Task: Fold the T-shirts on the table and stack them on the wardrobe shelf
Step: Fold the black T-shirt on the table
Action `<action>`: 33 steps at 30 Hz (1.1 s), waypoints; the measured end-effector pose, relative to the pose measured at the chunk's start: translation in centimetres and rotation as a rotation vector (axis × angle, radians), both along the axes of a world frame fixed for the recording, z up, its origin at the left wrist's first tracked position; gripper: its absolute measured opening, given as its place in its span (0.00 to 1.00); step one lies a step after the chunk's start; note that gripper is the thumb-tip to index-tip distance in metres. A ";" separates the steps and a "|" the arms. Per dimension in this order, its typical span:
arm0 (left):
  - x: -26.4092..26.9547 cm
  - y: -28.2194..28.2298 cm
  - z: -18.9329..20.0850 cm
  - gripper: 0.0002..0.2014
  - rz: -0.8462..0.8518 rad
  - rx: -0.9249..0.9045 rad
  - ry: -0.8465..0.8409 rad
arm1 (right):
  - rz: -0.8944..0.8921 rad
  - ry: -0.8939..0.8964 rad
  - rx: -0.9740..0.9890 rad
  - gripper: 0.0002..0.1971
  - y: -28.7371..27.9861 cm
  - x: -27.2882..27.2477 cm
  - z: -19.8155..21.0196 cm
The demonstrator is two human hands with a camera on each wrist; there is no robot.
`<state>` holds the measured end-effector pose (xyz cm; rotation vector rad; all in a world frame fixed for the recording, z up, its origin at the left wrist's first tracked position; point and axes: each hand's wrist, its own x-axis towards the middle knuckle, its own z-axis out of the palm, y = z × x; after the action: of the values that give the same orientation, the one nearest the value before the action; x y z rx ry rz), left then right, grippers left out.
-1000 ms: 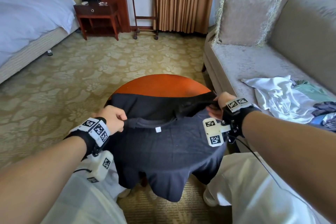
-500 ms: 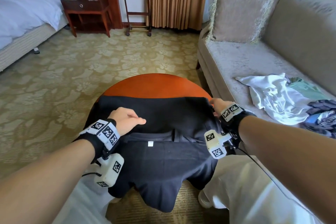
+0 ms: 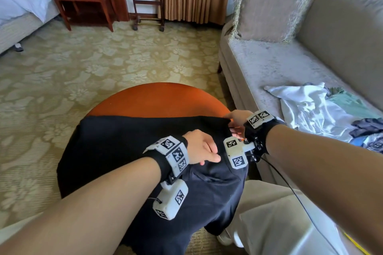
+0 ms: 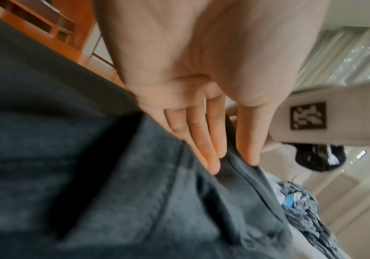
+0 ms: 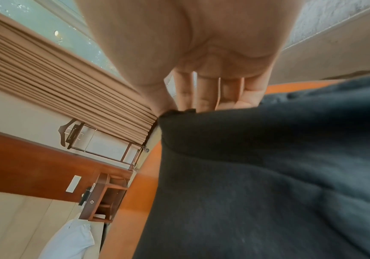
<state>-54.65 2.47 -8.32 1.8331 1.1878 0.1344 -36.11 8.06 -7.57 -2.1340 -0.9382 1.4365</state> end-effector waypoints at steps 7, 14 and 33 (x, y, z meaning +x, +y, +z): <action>2.1 -0.3 -0.2 0.15 -0.244 0.022 0.263 | 0.141 -0.152 -0.048 0.13 2.8 0.9 -0.2; 1.9 -0.5 -0.3 0.17 -0.242 0.002 0.250 | 0.284 -0.559 0.049 0.32 0.9 -0.2 0.2; -24.0 1.7 3.0 0.09 1.310 0.196 -0.059 | 0.687 -0.616 0.111 0.52 -3.1 -21.7 2.1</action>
<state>-78.64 4.16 -5.34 0.8968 2.1930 1.0386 -57.80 4.91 -5.46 -2.3150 -2.0779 0.9115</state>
